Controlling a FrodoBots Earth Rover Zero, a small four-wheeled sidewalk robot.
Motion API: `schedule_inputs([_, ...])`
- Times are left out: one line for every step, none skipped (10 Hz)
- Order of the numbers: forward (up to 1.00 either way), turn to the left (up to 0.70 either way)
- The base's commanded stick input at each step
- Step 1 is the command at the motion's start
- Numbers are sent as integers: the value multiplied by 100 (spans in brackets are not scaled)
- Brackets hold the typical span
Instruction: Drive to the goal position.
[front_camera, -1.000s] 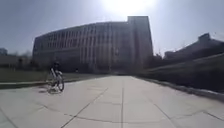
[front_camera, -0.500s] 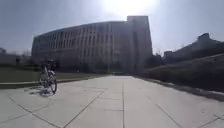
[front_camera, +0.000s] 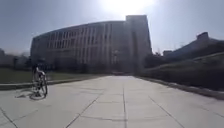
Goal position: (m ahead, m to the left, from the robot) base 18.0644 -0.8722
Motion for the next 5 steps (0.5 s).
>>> schedule_inputs([70, 0])
schedule_inputs([70, 0])
schedule_inputs([70, 0])
schedule_inputs([70, 0])
schedule_inputs([70, 0])
